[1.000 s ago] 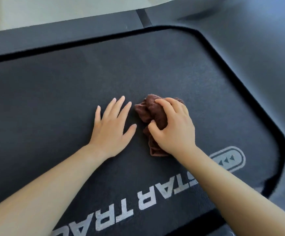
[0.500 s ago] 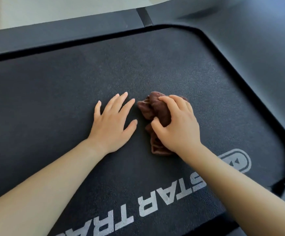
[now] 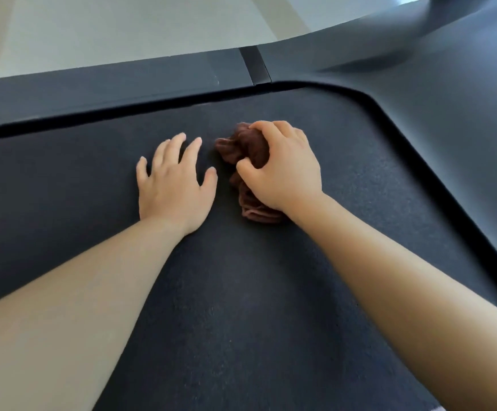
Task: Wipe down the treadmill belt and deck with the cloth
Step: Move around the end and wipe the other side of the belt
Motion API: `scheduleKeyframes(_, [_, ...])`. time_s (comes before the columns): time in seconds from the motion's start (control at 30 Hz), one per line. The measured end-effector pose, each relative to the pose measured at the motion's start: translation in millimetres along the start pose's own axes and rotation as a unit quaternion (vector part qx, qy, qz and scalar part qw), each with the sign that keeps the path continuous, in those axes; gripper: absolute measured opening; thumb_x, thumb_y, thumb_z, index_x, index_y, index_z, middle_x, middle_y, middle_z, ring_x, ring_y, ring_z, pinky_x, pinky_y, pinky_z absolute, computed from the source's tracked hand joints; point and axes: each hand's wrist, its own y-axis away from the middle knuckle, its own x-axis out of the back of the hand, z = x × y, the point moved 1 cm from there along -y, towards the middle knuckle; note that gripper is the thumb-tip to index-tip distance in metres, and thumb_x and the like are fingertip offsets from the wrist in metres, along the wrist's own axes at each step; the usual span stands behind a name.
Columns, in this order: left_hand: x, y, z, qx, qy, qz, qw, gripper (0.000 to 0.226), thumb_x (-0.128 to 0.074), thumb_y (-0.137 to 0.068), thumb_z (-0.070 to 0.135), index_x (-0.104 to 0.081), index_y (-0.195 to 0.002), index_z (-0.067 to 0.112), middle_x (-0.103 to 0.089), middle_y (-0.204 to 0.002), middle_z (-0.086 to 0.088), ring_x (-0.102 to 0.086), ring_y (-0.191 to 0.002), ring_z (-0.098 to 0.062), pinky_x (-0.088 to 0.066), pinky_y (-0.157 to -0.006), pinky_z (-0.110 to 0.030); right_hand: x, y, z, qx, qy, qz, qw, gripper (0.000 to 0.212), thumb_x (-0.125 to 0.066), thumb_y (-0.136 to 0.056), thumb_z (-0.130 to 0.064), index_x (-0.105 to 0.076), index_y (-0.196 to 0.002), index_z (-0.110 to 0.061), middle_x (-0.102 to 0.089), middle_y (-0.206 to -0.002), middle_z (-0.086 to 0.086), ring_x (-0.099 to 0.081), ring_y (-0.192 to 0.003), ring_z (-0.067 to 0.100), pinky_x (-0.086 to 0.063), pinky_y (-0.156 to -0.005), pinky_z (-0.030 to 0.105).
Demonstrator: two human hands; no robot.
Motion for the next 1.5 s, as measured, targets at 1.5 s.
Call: scheduleKeyframes(1.5, [-25.9,-35.2,74.7,-0.084,0.050,-0.018,0.995,0.050,-0.037,-0.094,0.043,-0.034,-0.142,0.030,-0.025,-0.153,0.009,-0.014,-0.142,-0.013,-0.001,-0.113,-0.055,64.9,-27.1,101.8,-0.071,0.050,0.017,0.996,0.054,-0.055,-0.081,-0.040,-0.048,-0.133,-0.023,-0.050,-0.131,0.000,-0.041,-0.122,0.024,-0.036,-0.088,0.028])
